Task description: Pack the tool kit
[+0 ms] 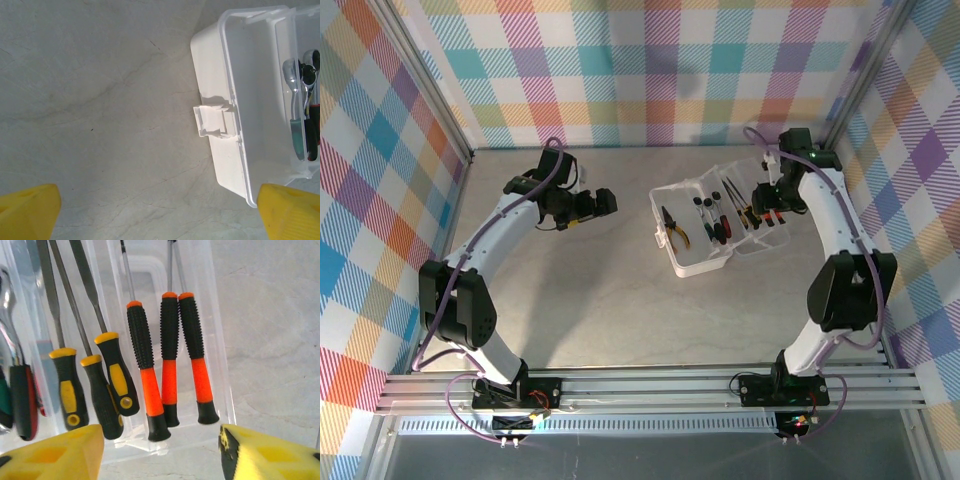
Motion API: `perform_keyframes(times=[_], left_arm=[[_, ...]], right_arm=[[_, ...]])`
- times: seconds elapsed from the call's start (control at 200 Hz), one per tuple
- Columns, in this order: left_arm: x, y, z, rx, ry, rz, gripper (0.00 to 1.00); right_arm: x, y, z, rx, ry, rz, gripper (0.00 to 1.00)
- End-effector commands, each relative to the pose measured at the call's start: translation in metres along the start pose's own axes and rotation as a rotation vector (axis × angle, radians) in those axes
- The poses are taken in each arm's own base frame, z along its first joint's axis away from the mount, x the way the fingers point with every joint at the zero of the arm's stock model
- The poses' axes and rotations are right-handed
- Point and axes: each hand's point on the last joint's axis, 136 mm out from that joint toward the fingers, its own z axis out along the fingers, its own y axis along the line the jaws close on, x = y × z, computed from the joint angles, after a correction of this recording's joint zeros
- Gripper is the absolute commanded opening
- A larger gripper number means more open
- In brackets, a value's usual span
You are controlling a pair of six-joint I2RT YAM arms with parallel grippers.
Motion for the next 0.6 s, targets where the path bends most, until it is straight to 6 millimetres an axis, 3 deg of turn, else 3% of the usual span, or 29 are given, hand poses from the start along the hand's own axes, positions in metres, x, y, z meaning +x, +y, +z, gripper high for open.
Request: perform_keyframes(times=[0.0,0.155,0.31,0.415,0.595], left_arm=[[0.008,0.004,0.007,-0.016,0.036,0.017,1.0],[0.017,0.006,0.018,-0.048,0.06,0.03,1.0],[0.028,-0.007,0.039,-0.049,0.1,0.068,1.0],[0.033,-0.017,0.056,-0.036,0.123,0.083,1.0],[0.035,-0.026,0.085,-0.021,0.16,0.088,1.0]], right_arm=[[0.004,-0.003,-0.012,-0.042,-0.055,0.138,0.74],[0.016,-0.019,-0.04,-0.153,-0.204,0.396,0.91],[0.053,-0.038,-0.055,-0.205,-0.279,0.578,0.98],[0.079,-0.043,-0.05,-0.22,-0.265,0.659,0.99],[0.108,-0.039,-0.018,-0.257,-0.198,0.778,0.99]])
